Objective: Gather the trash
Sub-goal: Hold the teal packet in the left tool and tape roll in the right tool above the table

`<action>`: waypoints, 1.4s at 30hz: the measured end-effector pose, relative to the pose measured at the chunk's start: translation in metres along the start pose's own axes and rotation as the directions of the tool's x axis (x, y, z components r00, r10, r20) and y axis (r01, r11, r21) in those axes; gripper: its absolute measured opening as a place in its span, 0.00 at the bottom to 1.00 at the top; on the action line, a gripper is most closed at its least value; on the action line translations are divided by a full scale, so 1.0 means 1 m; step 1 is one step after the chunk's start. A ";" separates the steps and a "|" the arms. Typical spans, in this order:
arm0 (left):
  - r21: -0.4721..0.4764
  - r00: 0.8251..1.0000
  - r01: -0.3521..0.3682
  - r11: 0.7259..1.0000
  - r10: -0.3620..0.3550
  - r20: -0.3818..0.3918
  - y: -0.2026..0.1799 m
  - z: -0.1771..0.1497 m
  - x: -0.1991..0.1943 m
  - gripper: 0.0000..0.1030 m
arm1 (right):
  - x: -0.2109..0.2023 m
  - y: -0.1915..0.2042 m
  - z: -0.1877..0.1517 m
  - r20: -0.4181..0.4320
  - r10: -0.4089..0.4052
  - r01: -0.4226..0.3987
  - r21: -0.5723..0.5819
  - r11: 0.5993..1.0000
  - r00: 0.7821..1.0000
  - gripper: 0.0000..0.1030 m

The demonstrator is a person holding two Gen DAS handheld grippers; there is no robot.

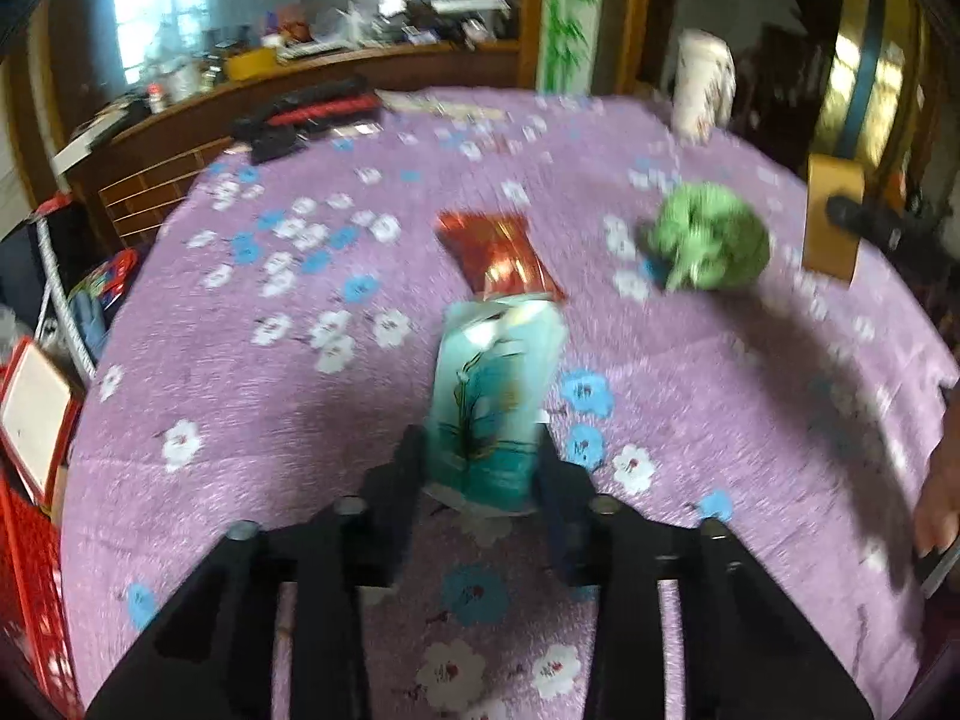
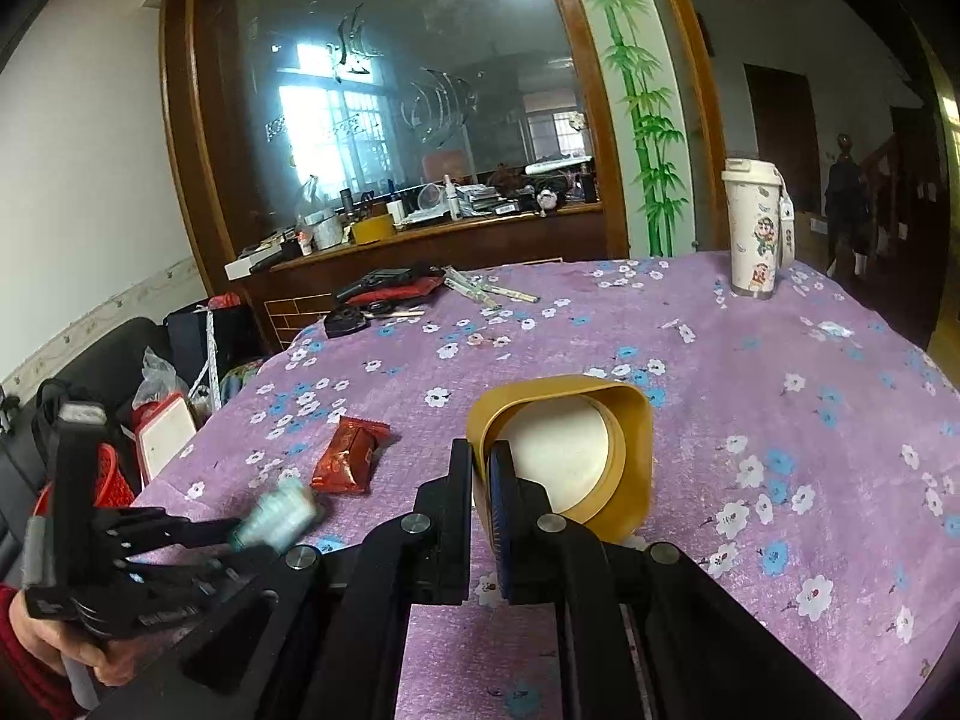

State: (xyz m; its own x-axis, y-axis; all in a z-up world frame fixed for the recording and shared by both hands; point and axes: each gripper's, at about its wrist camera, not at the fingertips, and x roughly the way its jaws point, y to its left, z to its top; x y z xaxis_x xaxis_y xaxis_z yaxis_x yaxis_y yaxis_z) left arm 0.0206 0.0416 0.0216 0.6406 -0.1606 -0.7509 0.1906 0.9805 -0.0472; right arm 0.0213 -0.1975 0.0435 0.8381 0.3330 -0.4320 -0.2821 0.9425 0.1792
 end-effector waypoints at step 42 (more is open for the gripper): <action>-0.095 0.928 -0.184 0.978 0.205 0.312 0.014 -0.003 -0.043 0.32 | 0.025 0.036 -0.019 -0.111 -0.071 0.055 -0.136 0.989 0.991 0.06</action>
State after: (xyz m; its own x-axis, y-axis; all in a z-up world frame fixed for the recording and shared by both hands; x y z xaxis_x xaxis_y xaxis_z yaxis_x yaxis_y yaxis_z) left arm -0.0063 0.0622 0.0509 0.8656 0.0166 -0.5005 -0.0020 0.9996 0.0297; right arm 0.0236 -0.1543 0.0221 0.7991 0.2668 -0.5388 -0.2963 0.9545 0.0333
